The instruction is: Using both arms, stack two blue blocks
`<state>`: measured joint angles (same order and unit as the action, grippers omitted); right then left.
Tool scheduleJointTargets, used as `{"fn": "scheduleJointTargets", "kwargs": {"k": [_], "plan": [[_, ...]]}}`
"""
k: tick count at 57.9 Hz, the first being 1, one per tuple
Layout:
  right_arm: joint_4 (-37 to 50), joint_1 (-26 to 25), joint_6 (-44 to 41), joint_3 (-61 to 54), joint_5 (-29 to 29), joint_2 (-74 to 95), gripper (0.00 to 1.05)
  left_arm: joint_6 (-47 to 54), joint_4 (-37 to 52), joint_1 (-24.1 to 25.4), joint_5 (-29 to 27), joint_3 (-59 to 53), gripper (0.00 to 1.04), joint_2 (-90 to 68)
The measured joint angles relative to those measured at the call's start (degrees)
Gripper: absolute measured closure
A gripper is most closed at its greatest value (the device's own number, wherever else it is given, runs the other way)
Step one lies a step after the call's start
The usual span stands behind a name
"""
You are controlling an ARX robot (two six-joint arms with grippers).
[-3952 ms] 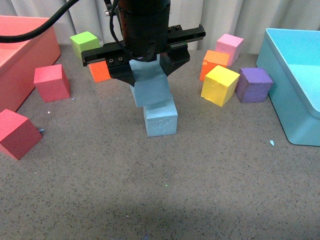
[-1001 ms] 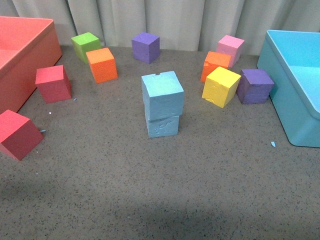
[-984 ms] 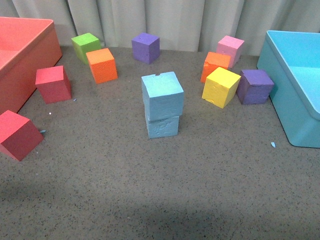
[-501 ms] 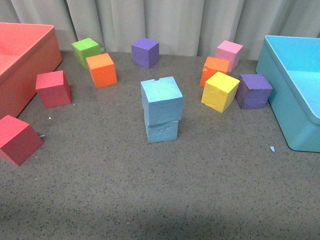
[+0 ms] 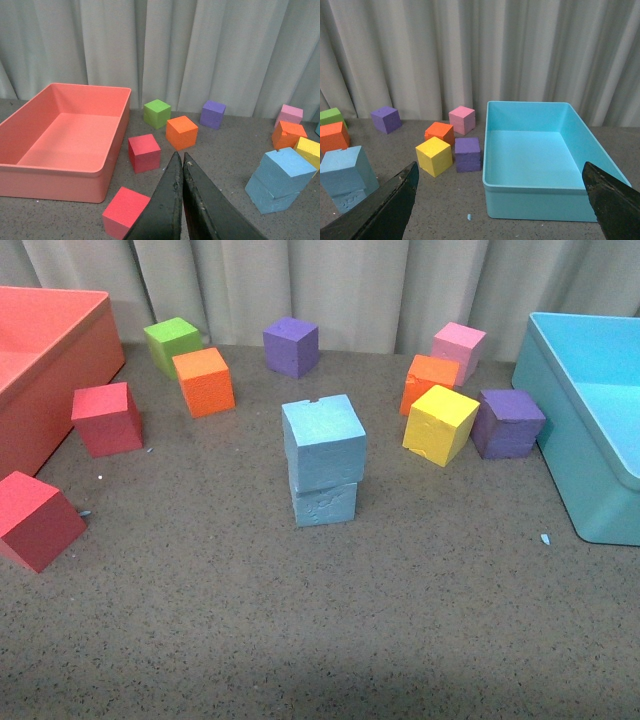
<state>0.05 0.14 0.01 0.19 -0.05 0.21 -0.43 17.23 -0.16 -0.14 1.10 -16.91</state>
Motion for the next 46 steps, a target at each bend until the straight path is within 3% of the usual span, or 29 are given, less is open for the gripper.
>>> {"fn": "scheduleJointTargets", "kwargs": {"k": [25, 32, 41, 46], "plan": [[0.0, 0.0, 0.0, 0.0, 0.0, 0.0, 0.09, 0.0, -7.2, 0.0, 0.0, 0.0, 1.01, 7.1], [0.0, 0.0, 0.0, 0.0, 0.0, 0.0, 0.09, 0.0, -16.6, 0.0, 0.1, 0.0, 1.01, 15.3], [0.0, 0.0, 0.0, 0.0, 0.0, 0.0, 0.09, 0.0, -17.1, 0.0, 0.0, 0.0, 1.01, 16.6], [0.0, 0.0, 0.0, 0.0, 0.0, 0.0, 0.09, 0.0, -17.2, 0.0, 0.0, 0.0, 0.86, 16.6]]}}
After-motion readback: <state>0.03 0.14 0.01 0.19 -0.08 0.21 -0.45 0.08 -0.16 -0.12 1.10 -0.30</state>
